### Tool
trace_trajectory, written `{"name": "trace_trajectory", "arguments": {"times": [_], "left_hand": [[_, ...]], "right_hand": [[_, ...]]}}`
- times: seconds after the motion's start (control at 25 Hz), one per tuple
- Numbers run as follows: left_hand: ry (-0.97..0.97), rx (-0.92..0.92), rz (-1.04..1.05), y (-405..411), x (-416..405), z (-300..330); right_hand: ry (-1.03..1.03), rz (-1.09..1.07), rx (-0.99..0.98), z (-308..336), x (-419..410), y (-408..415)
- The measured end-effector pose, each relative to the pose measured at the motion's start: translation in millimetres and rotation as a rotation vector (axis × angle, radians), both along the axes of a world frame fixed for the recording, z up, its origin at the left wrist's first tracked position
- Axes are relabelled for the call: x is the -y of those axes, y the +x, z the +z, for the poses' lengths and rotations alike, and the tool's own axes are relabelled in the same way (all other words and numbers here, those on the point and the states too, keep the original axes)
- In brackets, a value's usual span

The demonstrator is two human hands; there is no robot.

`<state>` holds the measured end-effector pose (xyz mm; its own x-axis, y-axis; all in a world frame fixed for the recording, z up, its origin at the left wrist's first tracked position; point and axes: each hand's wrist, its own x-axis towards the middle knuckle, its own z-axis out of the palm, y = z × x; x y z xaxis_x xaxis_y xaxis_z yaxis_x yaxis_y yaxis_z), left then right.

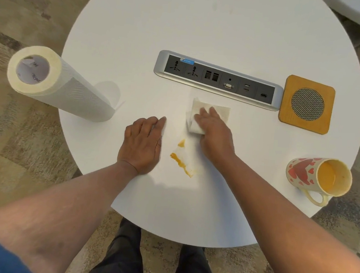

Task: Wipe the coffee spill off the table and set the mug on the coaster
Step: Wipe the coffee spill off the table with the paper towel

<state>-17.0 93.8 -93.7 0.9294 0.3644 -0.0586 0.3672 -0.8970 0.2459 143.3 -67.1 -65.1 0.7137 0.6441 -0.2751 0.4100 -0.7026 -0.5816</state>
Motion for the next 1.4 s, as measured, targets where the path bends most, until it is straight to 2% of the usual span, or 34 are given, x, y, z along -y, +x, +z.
{"name": "trace_trajectory", "arguments": {"times": [0.12,0.28,0.52,0.88,1.04,1.16,1.24,1.4], "left_hand": [[-0.004,-0.006,0.000,0,-1,-1],[-0.018,0.019,-0.001,-1,0,0],[-0.028,0.044,-0.031,-2,-1,1],[-0.033,0.044,-0.013,-2,0,1],[-0.030,0.027,-0.008,-2,1,2],[-0.030,0.018,-0.009,-2,1,1],[-0.032,0.014,-0.003,-2,0,0],[-0.032,0.030,0.001,-2,0,1]], "right_hand": [[0.051,0.170,-0.038,-2,1,-11],[0.092,0.448,0.019,-5,8,-35],[0.107,0.639,-0.046,-5,34,-47],[0.033,0.708,-0.028,3,96,-49],[-0.107,0.784,-0.007,20,109,-58],[-0.087,0.618,-0.047,24,112,-68],[-0.117,0.509,0.100,18,110,-75],[-0.213,0.448,0.326,14,101,-88]]}}
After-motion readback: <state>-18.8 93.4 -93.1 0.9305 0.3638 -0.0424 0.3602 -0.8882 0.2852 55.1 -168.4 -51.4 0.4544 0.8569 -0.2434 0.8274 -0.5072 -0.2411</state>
